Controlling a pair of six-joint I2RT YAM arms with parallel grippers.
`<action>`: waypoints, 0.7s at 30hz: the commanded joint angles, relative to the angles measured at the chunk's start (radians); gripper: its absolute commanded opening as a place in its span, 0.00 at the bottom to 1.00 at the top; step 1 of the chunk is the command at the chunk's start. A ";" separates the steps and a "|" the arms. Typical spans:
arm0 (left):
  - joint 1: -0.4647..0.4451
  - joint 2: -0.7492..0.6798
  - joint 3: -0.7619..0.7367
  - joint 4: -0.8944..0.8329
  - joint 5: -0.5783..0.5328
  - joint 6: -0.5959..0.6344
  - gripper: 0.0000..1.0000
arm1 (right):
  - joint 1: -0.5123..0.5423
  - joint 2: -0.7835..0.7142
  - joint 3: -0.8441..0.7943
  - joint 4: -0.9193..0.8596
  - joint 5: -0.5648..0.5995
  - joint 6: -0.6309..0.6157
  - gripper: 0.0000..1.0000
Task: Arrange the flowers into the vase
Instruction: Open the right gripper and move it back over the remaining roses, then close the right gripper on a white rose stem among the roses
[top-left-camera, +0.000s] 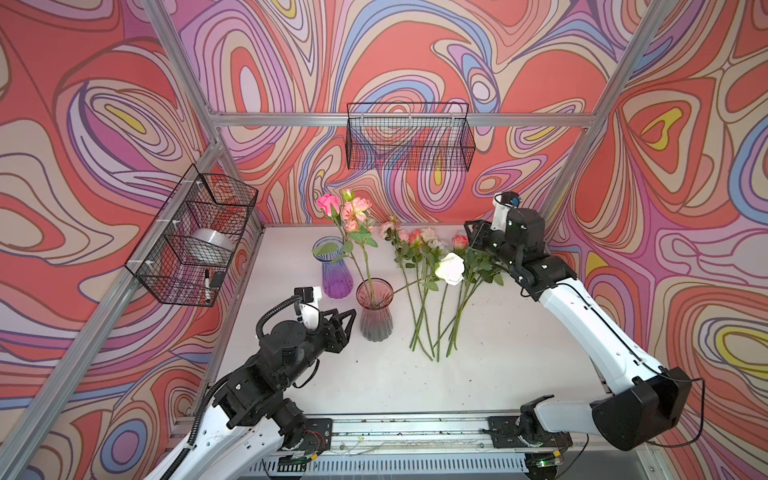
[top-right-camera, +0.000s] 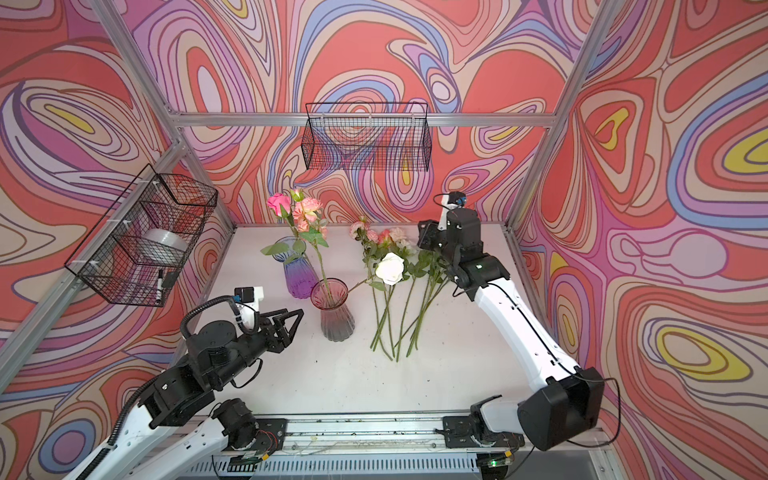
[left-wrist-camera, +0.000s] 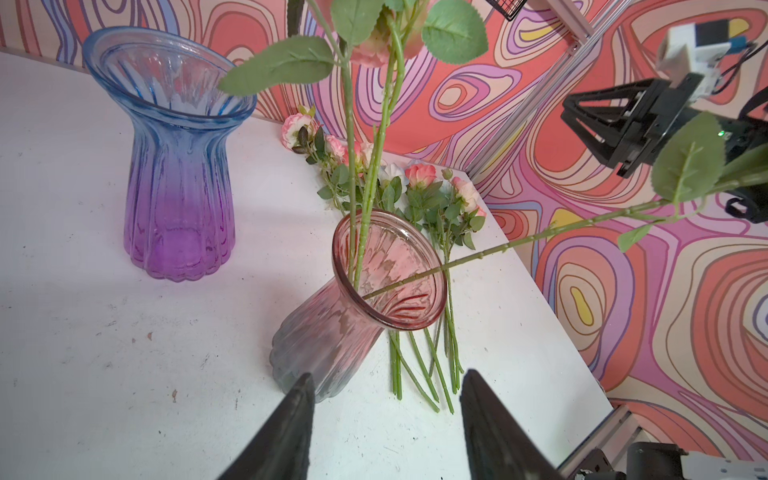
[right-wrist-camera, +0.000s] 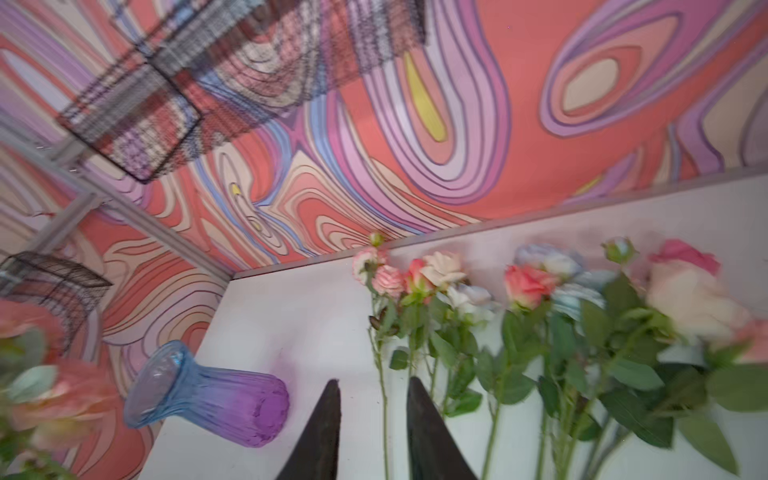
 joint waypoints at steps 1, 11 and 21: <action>0.001 -0.028 -0.044 0.031 -0.003 -0.043 0.57 | -0.038 -0.002 -0.095 -0.083 -0.048 0.040 0.26; 0.001 -0.072 -0.209 0.002 -0.083 -0.234 0.56 | -0.061 0.214 -0.182 -0.044 -0.230 0.108 0.28; 0.001 -0.123 -0.297 0.029 -0.056 -0.308 0.56 | 0.082 0.574 0.019 -0.109 -0.102 0.123 0.31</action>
